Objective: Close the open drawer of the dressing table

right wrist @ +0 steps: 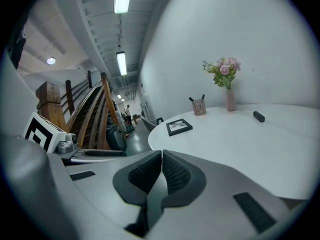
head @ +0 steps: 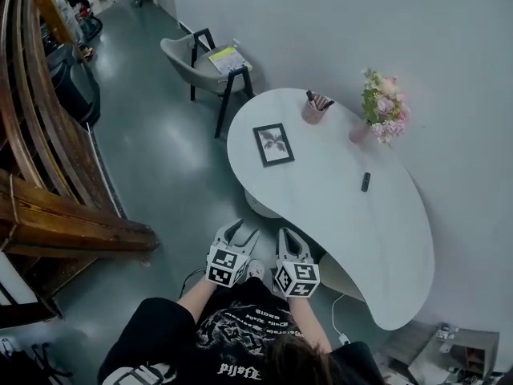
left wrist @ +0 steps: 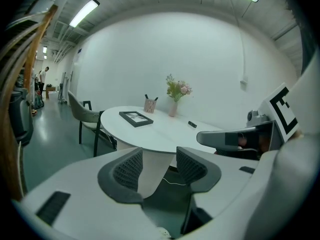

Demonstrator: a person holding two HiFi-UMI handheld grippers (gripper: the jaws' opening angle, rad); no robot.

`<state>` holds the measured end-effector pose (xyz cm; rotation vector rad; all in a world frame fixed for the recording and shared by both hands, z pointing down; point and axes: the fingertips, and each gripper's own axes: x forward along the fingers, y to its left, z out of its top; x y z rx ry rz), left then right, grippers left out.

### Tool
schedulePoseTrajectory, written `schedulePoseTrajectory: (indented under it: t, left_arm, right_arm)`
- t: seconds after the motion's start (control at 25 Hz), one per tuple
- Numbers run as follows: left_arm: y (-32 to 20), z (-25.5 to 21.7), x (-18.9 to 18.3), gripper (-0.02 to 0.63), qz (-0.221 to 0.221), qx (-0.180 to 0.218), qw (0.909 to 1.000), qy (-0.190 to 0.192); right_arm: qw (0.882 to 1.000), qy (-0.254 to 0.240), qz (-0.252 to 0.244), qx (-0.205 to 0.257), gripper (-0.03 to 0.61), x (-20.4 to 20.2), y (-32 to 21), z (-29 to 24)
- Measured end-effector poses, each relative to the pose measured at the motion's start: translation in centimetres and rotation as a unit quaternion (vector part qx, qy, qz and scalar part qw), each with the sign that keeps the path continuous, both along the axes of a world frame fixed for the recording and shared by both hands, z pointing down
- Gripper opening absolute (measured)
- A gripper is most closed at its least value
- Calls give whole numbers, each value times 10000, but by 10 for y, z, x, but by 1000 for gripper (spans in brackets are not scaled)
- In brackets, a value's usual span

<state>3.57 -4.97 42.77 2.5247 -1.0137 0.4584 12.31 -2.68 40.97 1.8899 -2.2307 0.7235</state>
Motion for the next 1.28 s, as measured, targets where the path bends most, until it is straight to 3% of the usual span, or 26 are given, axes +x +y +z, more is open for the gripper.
schedulePoseTrajectory:
  t: [0.56,0.8,0.96,1.28]
  left_arm:
    - [17,-19,10,212,56,224,9997,-17]
    - [15,-23,12,134,51,353,9993,-76]
    - [14,-25,11,40,3,467,9986,-247]
    - [23,-23,18,25,213,324,9991,-191]
  right_arm:
    - [9996,137,-80,219,28,18,4,-20]
    - [9994,175,-195,204,28,15,4,-17]
    - [9991,293,-195,247,28,15,4,-19]
    - [9990,341,-29,283,26,28,7,-18]
